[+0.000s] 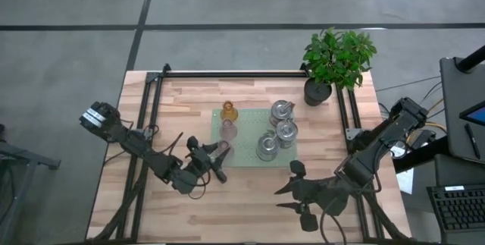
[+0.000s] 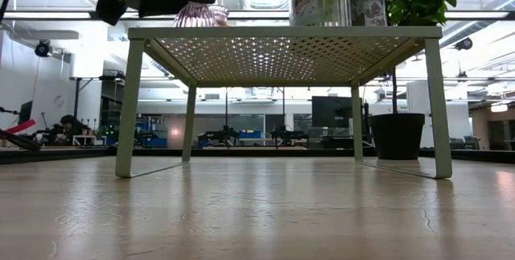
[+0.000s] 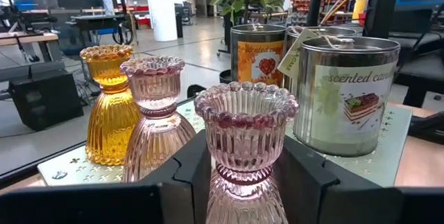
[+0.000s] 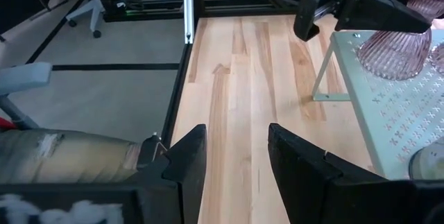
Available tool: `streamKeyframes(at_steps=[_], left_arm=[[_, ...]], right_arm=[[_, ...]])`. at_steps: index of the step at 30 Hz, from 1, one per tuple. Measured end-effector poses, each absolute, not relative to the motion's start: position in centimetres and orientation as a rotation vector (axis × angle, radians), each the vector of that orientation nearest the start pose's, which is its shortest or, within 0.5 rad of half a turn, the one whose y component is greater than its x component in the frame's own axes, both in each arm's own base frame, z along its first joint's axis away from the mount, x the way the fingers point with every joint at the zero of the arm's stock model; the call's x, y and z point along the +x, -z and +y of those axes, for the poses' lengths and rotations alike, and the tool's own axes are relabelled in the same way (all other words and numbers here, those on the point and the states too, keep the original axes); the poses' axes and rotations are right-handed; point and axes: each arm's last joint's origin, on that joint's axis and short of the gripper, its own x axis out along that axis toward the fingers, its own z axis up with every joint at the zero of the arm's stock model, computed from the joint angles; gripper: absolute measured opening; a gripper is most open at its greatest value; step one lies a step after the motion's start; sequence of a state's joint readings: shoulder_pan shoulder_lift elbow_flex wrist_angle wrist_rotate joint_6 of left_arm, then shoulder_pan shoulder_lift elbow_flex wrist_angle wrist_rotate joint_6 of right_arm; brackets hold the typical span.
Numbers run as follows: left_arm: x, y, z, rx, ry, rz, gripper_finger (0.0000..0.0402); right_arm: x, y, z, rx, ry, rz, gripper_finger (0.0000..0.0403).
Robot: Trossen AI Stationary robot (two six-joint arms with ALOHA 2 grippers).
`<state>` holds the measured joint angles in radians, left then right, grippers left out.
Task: Pick & Place candle stick holders
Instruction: Put the pink candle holder on the shelf
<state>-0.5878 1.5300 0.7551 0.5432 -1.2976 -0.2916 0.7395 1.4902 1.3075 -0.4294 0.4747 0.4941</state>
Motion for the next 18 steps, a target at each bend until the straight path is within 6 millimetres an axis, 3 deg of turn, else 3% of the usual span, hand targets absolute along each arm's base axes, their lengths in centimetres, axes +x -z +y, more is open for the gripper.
streamKeyframes(at_steps=[18], left_arm=[[26.82,-22.64,-14.63,-0.053,-0.682,0.053,0.0189]], right_arm=[[25.04,-32.59,21.06,0.128,-0.124,0.553,0.0135]])
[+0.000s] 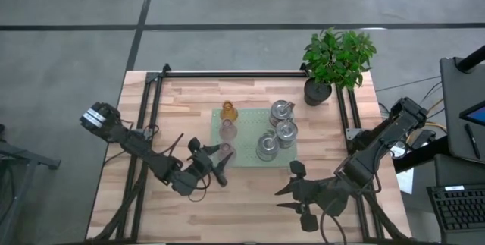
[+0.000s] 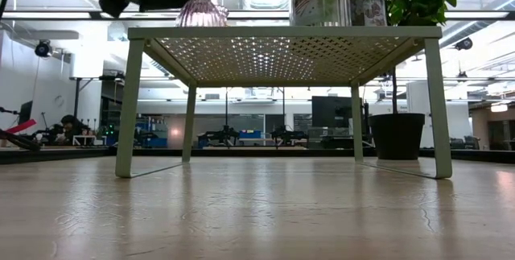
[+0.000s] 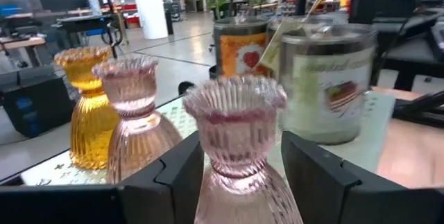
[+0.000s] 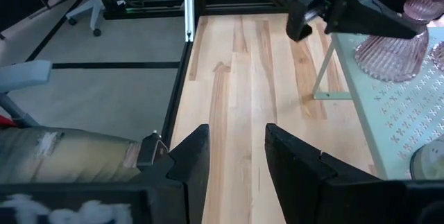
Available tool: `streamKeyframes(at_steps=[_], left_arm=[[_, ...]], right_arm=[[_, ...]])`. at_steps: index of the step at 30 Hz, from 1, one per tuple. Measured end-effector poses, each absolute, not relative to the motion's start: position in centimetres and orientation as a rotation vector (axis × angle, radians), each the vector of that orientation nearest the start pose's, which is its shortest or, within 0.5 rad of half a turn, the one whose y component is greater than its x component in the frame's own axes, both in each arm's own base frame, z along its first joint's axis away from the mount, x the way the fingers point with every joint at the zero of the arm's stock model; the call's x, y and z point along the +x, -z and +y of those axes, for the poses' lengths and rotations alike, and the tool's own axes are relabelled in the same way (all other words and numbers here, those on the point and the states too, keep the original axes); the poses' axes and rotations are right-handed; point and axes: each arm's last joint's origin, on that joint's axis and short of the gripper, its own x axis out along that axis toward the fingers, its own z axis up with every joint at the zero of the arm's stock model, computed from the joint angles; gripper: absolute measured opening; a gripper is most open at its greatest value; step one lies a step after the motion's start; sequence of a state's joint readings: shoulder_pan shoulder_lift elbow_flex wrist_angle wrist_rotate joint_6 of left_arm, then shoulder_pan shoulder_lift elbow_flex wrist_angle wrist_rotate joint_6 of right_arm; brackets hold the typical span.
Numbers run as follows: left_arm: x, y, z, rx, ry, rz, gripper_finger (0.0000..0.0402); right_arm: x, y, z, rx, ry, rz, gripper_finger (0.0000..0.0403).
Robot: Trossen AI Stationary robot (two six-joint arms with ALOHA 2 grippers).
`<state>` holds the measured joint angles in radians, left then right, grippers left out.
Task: Pick & Place candle stick holders
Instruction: Put the pink candle holder on the shelf
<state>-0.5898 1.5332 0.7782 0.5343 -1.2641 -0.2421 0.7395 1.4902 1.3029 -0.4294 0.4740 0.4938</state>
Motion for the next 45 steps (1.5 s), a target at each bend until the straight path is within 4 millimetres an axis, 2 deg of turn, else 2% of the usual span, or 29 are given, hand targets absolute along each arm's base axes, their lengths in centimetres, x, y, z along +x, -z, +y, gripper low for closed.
streamKeyframes(at_steps=[10,25,38,45], left_arm=[[26.9,-23.9,-15.4,-0.038,-0.652,0.044,0.019],[26.9,-24.0,-15.0,0.084,-0.726,0.077,0.019],[27.4,-24.1,-14.3,0.054,-0.723,0.069,0.0191],[27.5,-24.4,-14.4,0.044,-0.714,0.063,0.0191]], right_arm=[[25.0,-32.6,21.1,0.125,-0.126,0.553,0.0143],[25.0,-32.6,21.1,0.121,-0.127,0.552,0.0123],[25.0,-32.6,21.1,0.122,-0.127,0.552,0.0135],[25.0,-32.6,21.1,0.122,-0.127,0.552,0.0123]])
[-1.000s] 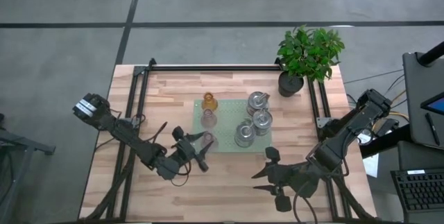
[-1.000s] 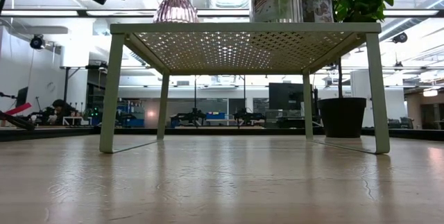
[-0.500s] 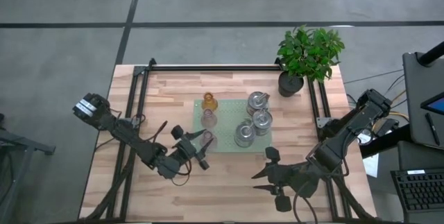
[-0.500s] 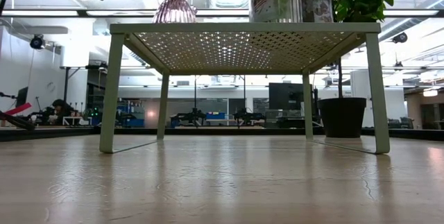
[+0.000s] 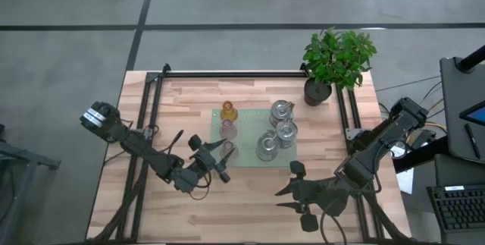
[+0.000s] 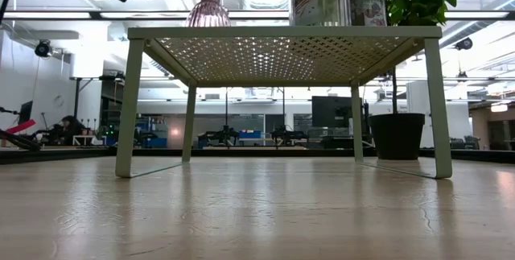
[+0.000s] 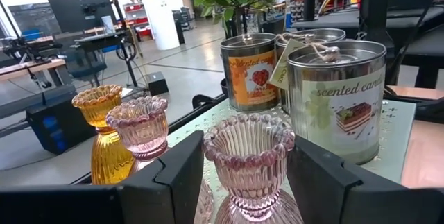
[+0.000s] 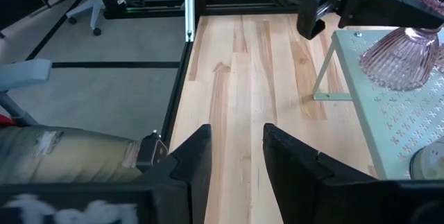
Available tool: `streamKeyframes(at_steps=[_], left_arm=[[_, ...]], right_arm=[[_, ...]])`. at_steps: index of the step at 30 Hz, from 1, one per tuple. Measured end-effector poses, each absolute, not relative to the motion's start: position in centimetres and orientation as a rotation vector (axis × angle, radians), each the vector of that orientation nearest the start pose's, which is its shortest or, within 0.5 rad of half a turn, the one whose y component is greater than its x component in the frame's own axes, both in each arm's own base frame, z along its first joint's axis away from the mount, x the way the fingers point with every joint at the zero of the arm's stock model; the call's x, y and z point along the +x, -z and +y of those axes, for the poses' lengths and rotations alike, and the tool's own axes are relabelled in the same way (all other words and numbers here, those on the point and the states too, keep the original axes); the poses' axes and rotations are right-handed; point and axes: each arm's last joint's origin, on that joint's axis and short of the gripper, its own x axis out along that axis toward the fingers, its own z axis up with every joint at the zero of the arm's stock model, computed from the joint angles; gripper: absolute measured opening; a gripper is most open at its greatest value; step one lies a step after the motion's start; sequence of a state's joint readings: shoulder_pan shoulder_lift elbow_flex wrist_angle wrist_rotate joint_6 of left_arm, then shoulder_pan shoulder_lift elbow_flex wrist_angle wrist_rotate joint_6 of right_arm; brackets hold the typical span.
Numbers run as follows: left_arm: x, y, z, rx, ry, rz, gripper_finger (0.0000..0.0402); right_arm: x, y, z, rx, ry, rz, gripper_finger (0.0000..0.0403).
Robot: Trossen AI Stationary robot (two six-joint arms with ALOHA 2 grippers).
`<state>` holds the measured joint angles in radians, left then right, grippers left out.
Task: Pick & Place candle stick holders
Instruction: Put the pink candle holder on the shelf, then return to Home Position
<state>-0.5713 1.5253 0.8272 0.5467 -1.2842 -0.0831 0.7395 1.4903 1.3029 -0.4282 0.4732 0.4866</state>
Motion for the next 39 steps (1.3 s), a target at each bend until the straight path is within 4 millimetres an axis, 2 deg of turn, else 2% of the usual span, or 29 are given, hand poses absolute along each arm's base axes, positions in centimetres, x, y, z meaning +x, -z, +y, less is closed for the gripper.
streamKeyframes(at_steps=[14,24,39], left_arm=[[27.6,-24.7,-14.3,0.047,-0.697,0.064,0.0191],[27.5,-24.8,-14.2,0.044,-0.742,0.056,0.0236],[27.6,-26.2,-14.3,0.071,-0.737,0.054,0.0239]], right_arm=[[25.0,-32.2,21.0,0.118,-0.124,0.56,0.0104],[25.1,-31.9,21.1,0.122,-0.126,0.555,0.009],[25.1,-31.3,21.1,0.123,-0.127,0.552,0.0085]])
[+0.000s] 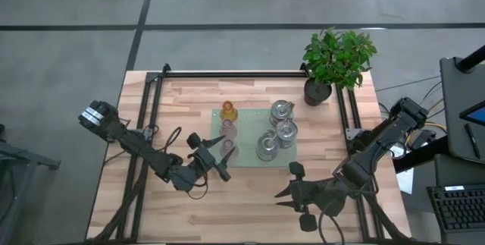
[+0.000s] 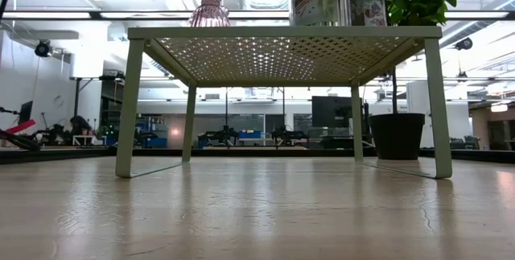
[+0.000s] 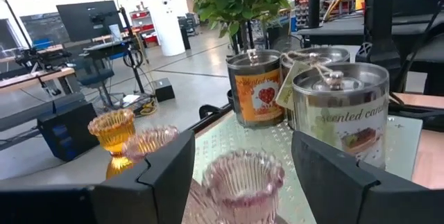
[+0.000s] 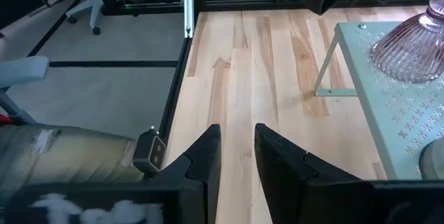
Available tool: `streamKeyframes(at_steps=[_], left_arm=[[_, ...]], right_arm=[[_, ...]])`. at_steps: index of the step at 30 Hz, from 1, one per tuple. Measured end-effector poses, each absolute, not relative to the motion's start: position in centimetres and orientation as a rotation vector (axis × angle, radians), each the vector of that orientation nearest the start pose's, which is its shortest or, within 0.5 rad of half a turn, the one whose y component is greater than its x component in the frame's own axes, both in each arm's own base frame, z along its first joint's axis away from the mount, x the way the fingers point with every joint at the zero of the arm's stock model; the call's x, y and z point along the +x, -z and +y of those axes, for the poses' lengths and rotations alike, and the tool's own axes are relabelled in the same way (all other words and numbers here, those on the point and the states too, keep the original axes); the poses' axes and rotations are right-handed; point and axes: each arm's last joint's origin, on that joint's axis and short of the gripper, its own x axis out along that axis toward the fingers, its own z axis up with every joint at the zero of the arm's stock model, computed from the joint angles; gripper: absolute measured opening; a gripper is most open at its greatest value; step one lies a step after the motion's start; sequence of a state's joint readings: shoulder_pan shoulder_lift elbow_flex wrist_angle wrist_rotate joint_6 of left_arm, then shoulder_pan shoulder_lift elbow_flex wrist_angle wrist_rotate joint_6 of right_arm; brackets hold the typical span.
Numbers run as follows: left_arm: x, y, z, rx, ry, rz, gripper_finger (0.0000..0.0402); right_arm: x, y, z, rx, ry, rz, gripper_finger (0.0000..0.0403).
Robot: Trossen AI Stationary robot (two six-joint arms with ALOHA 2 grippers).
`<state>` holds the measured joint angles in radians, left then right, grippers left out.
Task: Pick & Place candle stick holders
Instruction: Return to Home Position
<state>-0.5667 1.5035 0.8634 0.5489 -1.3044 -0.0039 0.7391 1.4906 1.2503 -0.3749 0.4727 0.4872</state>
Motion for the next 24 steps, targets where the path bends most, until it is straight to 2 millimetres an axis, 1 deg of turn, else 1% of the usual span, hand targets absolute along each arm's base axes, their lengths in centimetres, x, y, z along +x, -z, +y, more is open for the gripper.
streamKeyframes(at_steps=[6,9,11,13,15,19,20,24], left_arm=[[27.4,-27.8,-14.4,0.063,-0.703,0.035,0.0238],[27.0,-28.7,-14.4,0.022,-0.584,0.009,0.0224],[26.7,-28.9,-14.4,-0.014,-0.475,-0.002,0.0199],[26.6,-28.9,-14.5,-0.048,-0.365,-0.005,0.0163],[26.5,-28.6,-14.6,-0.055,-0.302,0.008,0.0118],[26.3,-28.0,-14.7,-0.03,-0.217,0.057,0.0023],[26.3,-27.9,-14.7,-0.031,-0.204,0.068,0.0012],[25.7,-27.6,-14.4,-0.015,-0.183,0.082,0.0012]], right_arm=[[25.1,-31.2,21.0,0.109,-0.107,0.542,0.0089],[25.2,-31.3,20.8,0.068,-0.046,0.511,0.0074],[25.2,-31.2,20.7,0.049,-0.013,0.498,0.0058],[25.2,-30.9,20.6,0.031,0.009,0.496,0.0035],[25.2,-30.4,20.5,0.003,0.027,0.487,0.0015],[25.3,-29.5,20.2,-0.044,0.038,0.44,0.0008],[25.2,-29.3,20.0,-0.054,0.033,0.428,0.0008],[24.2,-29.5,18.6,-0.052,0.005,0.358,0.0008]])
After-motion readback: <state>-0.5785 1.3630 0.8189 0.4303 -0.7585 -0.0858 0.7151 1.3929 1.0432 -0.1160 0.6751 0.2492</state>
